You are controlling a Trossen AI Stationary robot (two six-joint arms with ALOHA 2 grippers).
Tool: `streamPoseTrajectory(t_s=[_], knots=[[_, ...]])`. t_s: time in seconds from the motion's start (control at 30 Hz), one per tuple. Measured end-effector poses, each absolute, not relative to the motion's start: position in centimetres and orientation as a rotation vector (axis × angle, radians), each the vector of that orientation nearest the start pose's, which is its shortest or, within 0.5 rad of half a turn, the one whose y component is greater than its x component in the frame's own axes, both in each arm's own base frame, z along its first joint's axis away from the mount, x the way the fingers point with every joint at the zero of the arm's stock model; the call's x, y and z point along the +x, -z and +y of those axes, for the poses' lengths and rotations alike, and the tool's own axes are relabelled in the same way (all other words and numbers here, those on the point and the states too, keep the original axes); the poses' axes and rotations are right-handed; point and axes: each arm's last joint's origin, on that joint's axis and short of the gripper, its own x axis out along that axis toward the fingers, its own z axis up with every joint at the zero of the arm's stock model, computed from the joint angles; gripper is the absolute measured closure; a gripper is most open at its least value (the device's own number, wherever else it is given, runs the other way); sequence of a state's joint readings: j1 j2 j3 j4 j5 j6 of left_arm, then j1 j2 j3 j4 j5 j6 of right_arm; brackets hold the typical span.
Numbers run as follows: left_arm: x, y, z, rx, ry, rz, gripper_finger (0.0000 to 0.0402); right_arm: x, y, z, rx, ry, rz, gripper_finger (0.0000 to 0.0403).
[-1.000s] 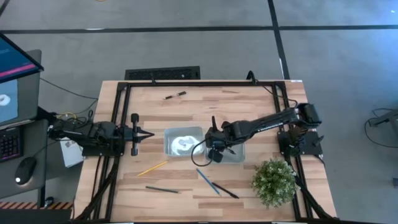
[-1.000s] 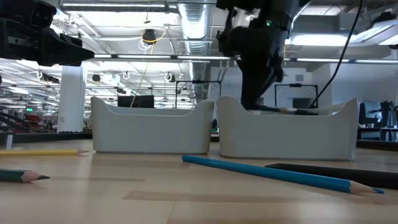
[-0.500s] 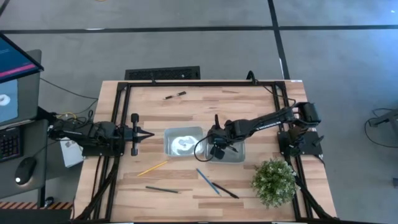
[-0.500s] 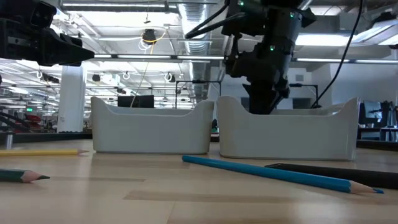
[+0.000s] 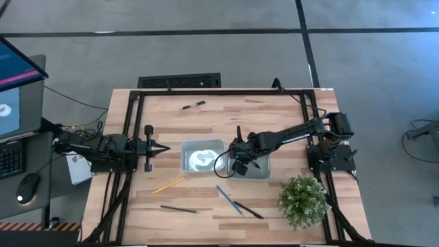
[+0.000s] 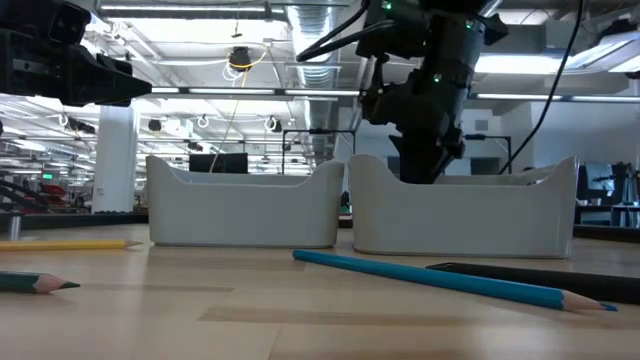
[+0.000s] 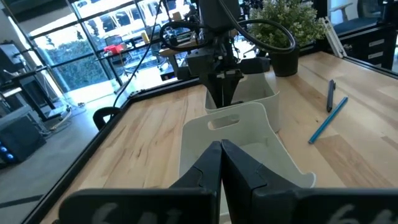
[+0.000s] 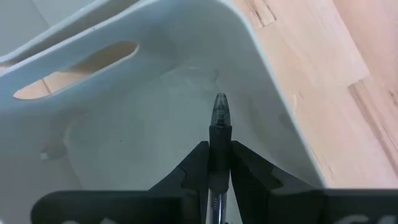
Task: Sort pens & pencils
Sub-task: Put the middle black pen into the right gray bin, then put the bottom black pen into the right gray bin
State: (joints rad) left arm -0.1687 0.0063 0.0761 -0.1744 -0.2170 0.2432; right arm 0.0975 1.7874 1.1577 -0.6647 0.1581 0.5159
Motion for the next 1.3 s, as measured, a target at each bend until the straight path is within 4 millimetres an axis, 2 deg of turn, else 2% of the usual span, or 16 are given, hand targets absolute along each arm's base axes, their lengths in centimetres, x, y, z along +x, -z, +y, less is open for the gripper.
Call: streamPoseTrajectory(t_s=[0.5,1.0,1.17,1.3], knots=[[9.1,-17.2,-0.9,0.263,-0.036,0.108,0.0401,33.5,-17.3,2.8,0.284,0.383,1.230,0.0320],[9.1,-17.2,-0.9,0.263,-0.036,0.108,0.0401,33.5,-17.3,2.9,0.305,0.398,1.226,0.0289],[9.1,-17.2,-0.9,0.263,-0.035,0.108,0.0401,33.1,-19.0,3.4,0.305,0.373,1.189,0.0289],[9.1,-17.2,-0.9,0.263,-0.035,0.108,0.0401,32.8,-21.1,4.3,0.309,0.331,1.124,0.0289]])
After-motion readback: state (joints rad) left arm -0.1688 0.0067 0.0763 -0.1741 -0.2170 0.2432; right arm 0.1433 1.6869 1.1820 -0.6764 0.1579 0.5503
